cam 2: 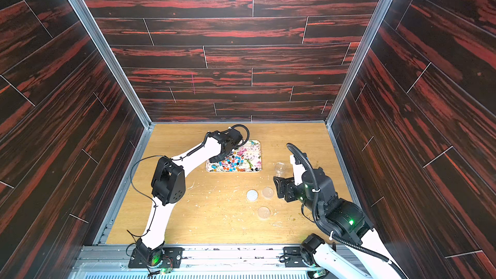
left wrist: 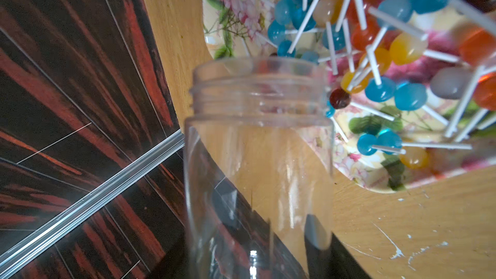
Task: Pour the candies out of the jar
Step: 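Pour the candies out of the jar onto the tray.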
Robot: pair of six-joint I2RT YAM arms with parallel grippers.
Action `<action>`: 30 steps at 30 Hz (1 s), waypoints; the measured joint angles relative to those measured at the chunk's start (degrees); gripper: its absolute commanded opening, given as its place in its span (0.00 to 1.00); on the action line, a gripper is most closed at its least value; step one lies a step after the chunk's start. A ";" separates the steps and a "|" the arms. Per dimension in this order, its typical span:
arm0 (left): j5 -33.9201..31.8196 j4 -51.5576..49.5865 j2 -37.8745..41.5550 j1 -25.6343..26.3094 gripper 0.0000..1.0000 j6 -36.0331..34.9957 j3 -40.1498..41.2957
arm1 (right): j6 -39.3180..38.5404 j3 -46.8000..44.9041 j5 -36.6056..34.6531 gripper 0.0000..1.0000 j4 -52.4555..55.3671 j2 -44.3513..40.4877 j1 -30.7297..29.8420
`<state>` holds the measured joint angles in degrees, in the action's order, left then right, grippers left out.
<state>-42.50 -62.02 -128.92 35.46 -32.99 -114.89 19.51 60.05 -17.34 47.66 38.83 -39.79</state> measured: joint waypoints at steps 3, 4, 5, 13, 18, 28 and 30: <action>-0.17 -0.31 0.07 0.09 0.61 -0.02 -2.91 | -0.02 0.44 0.02 0.83 0.00 0.11 0.02; -0.17 -0.28 0.11 0.13 0.61 0.00 -3.45 | 0.00 0.48 0.02 0.83 -0.02 0.11 0.00; -0.13 -0.26 0.33 0.17 0.61 0.02 -3.61 | 0.00 0.50 0.02 0.83 -0.02 0.11 0.00; 1.88 -0.81 1.51 0.66 0.61 2.86 5.70 | 0.02 0.48 0.07 0.83 -0.02 0.22 0.02; 1.90 -2.47 1.09 0.83 0.61 2.99 2.78 | 0.02 0.50 0.22 0.83 -0.02 0.39 0.02; 1.11 -1.33 2.60 0.94 0.61 2.36 -4.59 | 0.44 0.55 0.39 0.83 0.04 0.70 0.02; 1.49 -1.46 2.45 0.98 0.61 2.75 -0.66 | 0.44 0.55 0.42 0.83 0.07 0.70 0.00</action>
<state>-41.01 -63.48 -126.48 36.45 -30.24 -115.55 19.94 60.60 -16.93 47.72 39.53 -39.79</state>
